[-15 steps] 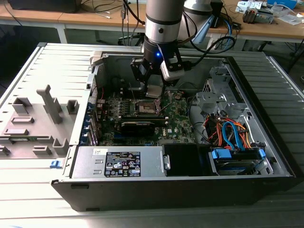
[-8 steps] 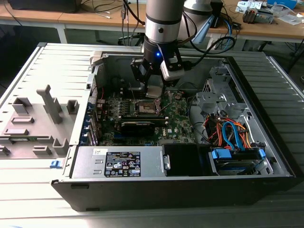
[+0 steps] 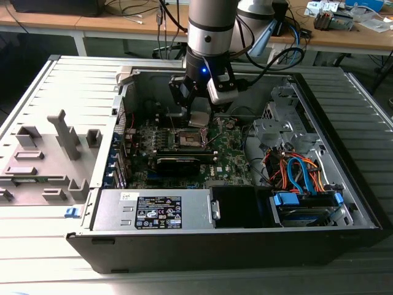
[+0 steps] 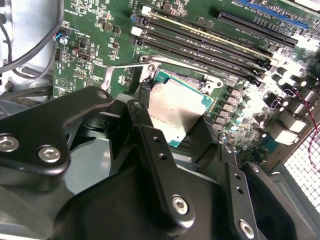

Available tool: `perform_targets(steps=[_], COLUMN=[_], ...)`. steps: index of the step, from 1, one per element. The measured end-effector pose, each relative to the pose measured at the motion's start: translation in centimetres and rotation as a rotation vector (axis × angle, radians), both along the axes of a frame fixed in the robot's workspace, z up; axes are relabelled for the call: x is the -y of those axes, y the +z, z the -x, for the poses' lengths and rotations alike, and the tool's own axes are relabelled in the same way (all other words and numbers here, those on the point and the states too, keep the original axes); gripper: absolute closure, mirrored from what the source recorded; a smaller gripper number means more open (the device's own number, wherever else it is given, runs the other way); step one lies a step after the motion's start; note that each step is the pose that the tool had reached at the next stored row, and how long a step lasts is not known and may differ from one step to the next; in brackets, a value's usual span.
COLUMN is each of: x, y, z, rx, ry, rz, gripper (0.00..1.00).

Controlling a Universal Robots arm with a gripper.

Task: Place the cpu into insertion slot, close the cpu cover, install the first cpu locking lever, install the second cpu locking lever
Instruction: 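Place the cpu into insertion slot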

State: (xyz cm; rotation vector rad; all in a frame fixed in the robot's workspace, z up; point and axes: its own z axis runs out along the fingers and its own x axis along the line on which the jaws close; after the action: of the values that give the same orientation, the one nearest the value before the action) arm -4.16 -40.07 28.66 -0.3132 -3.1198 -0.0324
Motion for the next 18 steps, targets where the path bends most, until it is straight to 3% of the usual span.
perform_targets(steps=[18], x=[0.0], y=[-0.02], z=[0.0], rx=[0.0], ry=[-0.017], rz=[0.0079], gripper=[0.45])
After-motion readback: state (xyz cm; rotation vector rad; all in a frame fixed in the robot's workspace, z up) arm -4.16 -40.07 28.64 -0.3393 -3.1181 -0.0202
